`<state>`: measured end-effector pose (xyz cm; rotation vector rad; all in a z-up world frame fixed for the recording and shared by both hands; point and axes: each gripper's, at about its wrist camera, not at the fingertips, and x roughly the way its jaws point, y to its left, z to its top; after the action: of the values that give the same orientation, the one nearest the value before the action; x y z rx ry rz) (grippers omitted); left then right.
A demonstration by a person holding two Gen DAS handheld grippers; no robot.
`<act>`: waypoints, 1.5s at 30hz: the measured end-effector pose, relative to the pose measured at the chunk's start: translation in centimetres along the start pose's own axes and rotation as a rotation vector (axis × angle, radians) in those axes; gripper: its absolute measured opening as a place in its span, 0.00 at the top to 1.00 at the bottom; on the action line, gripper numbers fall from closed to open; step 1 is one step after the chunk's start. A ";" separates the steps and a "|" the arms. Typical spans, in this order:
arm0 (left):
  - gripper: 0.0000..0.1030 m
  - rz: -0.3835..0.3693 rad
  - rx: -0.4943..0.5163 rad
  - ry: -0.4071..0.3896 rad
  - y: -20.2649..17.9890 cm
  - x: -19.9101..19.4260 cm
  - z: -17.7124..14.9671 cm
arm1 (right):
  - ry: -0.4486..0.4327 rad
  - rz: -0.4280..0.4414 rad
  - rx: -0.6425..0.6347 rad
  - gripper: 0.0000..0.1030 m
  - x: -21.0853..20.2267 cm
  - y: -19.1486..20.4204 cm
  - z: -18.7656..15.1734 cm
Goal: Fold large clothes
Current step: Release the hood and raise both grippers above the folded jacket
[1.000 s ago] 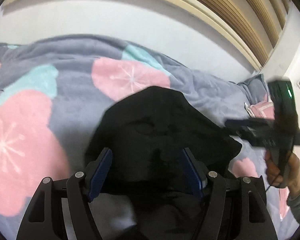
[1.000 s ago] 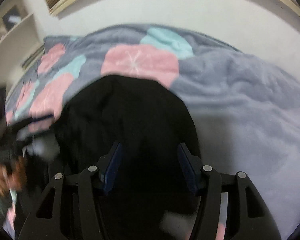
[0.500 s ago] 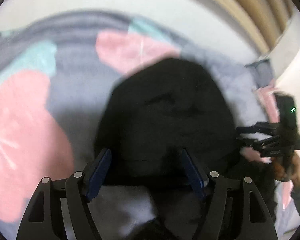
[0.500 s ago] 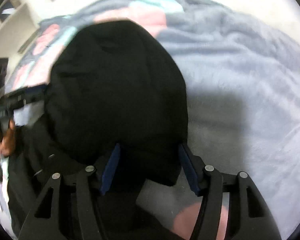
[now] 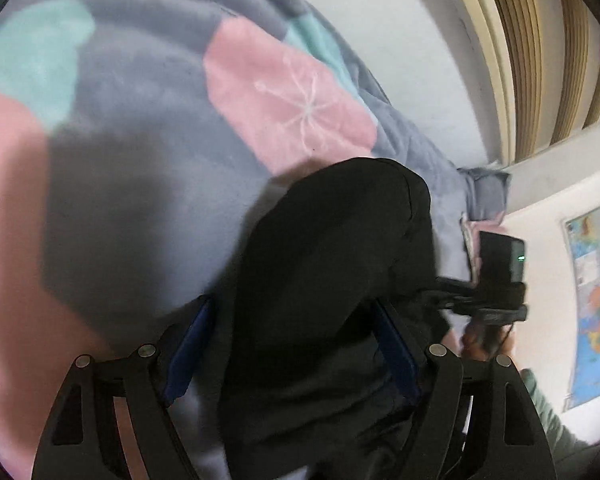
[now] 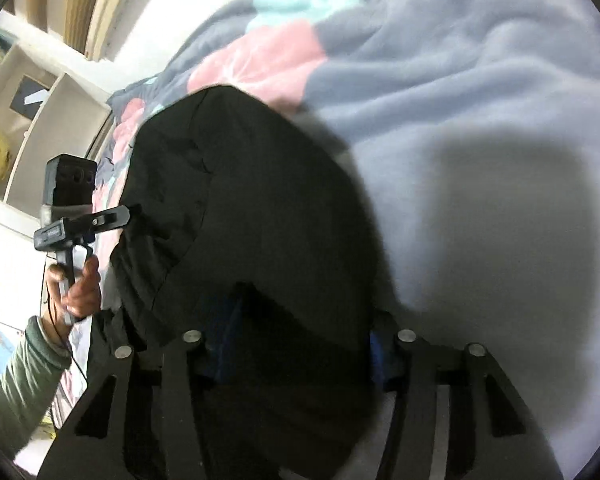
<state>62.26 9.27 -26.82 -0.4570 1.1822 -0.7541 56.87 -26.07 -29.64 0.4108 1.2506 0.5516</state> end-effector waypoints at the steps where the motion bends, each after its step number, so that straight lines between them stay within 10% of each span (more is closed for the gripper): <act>1: 0.38 0.010 0.015 -0.008 -0.5 0.1 -0.1 | -0.015 -0.013 -0.023 0.56 0.2 0.7 0.0; 2: 0.68 0.005 0.046 -0.007 -1.4 0.2 -0.5 | -0.021 -0.026 -0.040 0.63 -0.1 1.5 0.1; 5: 0.81 0.072 0.181 -0.020 -4.6 -1.0 -1.7 | -0.056 -0.096 -0.145 0.75 -2.5 4.1 -0.9; 18: 0.83 0.218 0.529 -0.203 -18.9 -16.2 -18.3 | -0.344 -0.341 -0.481 0.82 -18.4 21.0 -17.6; 30: 0.73 0.397 0.220 0.067 -12.6 -16.5 -37.0 | -0.050 -0.442 -0.192 0.75 -14.8 20.2 -33.2; 35: 0.73 0.446 0.233 -0.033 -14.4 -21.4 -35.4 | -0.124 -0.449 -0.137 0.46 -19.4 20.9 -31.6; 39: 0.66 0.316 0.270 -0.190 -18.6 -24.1 -31.0 | -0.244 -0.407 -0.102 0.44 -22.2 23.6 -28.0; 41: 0.46 0.242 0.272 -0.227 -20.5 -23.5 -28.9 | -0.285 -0.356 -0.067 0.44 -22.3 24.8 -25.6; 45: 0.45 0.169 0.259 -0.140 -20.8 -18.7 -26.6 | -0.195 -0.307 -0.007 0.43 -17.6 25.7 -23.4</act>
<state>27.89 10.59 -9.24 -0.1887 0.9634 -0.7050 26.27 -16.17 -7.62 0.2526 1.0971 0.2477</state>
